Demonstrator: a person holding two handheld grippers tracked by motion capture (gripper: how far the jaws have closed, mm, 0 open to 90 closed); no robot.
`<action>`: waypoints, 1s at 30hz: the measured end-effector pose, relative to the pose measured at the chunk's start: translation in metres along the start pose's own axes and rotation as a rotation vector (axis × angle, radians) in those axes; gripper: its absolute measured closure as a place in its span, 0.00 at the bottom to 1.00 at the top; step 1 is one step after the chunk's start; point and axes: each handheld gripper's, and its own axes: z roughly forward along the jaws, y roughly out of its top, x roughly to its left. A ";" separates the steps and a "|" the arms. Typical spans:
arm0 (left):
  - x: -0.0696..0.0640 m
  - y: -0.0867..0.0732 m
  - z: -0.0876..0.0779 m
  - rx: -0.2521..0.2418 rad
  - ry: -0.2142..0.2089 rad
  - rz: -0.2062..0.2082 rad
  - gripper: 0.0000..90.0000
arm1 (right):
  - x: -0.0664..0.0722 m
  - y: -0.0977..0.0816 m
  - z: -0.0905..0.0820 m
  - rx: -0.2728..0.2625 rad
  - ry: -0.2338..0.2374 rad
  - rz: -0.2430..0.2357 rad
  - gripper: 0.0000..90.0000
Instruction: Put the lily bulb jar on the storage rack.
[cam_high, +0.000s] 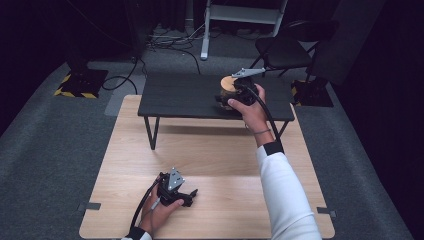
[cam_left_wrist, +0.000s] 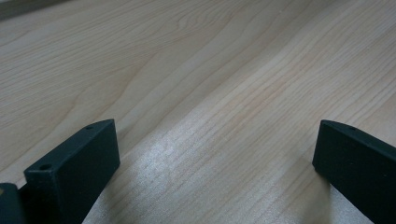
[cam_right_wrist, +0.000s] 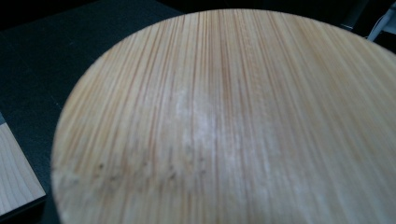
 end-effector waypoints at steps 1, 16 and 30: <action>0.000 0.000 0.000 0.000 0.000 0.000 0.01 | 0.000 -0.001 0.000 -0.005 0.000 0.003 0.28; 0.000 0.000 0.000 0.000 -0.001 0.000 0.01 | 0.002 -0.019 -0.043 -0.070 -0.014 -0.036 0.10; 0.000 0.000 0.000 -0.001 -0.001 0.000 0.01 | 0.017 -0.090 -0.109 -0.163 -0.030 -0.092 0.09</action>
